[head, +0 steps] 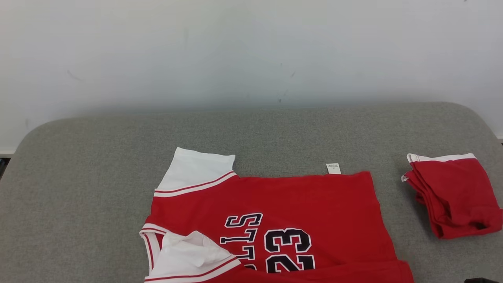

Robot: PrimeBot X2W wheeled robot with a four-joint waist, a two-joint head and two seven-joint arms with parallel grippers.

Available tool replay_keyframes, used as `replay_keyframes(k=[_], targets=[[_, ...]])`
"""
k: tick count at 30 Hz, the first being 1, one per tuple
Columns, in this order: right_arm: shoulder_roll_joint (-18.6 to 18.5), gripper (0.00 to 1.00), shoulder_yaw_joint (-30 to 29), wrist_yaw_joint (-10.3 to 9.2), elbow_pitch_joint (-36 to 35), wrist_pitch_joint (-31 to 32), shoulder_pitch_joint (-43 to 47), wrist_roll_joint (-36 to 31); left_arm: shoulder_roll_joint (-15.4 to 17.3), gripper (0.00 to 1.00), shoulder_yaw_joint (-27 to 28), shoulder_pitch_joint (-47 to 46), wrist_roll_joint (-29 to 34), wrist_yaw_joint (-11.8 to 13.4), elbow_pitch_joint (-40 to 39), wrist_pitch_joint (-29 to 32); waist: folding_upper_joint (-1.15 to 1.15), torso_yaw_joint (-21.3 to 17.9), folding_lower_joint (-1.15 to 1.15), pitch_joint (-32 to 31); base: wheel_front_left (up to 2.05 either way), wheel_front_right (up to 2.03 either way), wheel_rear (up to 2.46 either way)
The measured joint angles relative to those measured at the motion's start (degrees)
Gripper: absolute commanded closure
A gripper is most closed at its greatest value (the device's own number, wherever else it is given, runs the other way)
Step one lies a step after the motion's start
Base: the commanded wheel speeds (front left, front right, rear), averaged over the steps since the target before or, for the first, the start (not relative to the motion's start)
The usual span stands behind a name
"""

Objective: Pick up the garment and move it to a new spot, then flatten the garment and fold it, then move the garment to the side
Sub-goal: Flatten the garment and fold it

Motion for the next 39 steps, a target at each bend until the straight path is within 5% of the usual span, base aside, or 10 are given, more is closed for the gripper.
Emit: replay_keyframes(k=[8, 9, 10, 11, 12, 13, 14, 23, 32, 39], targets=[[0.0, 1.00, 0.3, -1.18, -1.9, 4.0, 1.8, 0.0, 1.2, 1.00, 0.3, 2.0, -0.1, 2.0, -3.6, 4.4, 0.00, 0.1, 0.00, 1.1, 0.00, 0.00, 0.00], [0.0, 0.65, 0.3, -1.25, -1.9, 4.2, 1.7, -0.1, 1.2, 1.00, 0.3, 2.1, -0.1, 2.0, -3.8, 5.2, 0.00, 0.0, 0.00, 1.3, 0.00, 0.00, 0.00], [-0.1, 0.00, 0.3, -1.45, -1.9, 4.4, 1.7, -0.5, 1.2, 1.00, 0.2, 2.1, -0.1, 2.2, -4.2, 5.8, 0.00, 0.0, 0.00, 1.4, 0.00, 0.00, 0.00], [-0.1, 0.00, 0.2, -1.70, -1.8, 4.5, 1.6, -0.8, 1.2, 0.76, 0.2, 2.1, -0.1, 2.4, -4.7, 6.2, 0.00, 0.0, 0.01, 1.5, 0.00, 0.00, 0.00], [-0.1, 0.00, 0.2, -1.72, -1.8, 4.9, 1.4, -1.0, 1.2, 0.65, 0.2, 2.1, -0.1, 2.6, -5.0, 6.6, 0.00, 0.0, 0.01, 1.6, 0.00, 0.00, 0.00], [-0.1, 0.00, 0.2, -1.75, -1.6, 5.3, 1.2, -1.2, 1.3, 0.39, 0.1, 2.1, -0.1, 2.9, -5.4, 7.1, 0.00, 0.0, 0.01, 1.7, 0.00, 0.00, 0.00], [-0.1, 0.00, 0.2, -1.85, -1.5, 5.5, 0.8, -1.2, 1.3, 0.00, 0.2, 2.1, -0.1, 3.1, -5.7, 7.6, 0.00, 0.1, 0.01, 1.8, 0.00, 0.00, 0.00], [-0.3, 0.00, -1.1, -2.68, -1.2, 5.6, -1.0, -3.6, 1.3, 0.00, 2.2, 2.1, -0.6, 5.6, -9.5, 9.6, 0.00, 0.7, 0.01, 2.1, 0.00, 0.00, 0.00], [1.1, 0.00, -2.1, -2.80, -1.9, -0.4, -9.6, -5.7, -0.6, 0.00, 6.0, -5.6, 2.6, 9.1, -15.0, 1.1, 0.00, 1.4, 0.01, 0.5, 0.00, 0.00, 0.00], [1.9, 0.00, 1.3, -1.81, 0.4, -6.6, -17.4, -6.9, -2.8, 0.00, 3.0, -10.4, 3.7, 8.9, -13.3, -2.3, 0.00, 0.6, 0.01, -1.1, 0.00, 0.00, 0.00]])
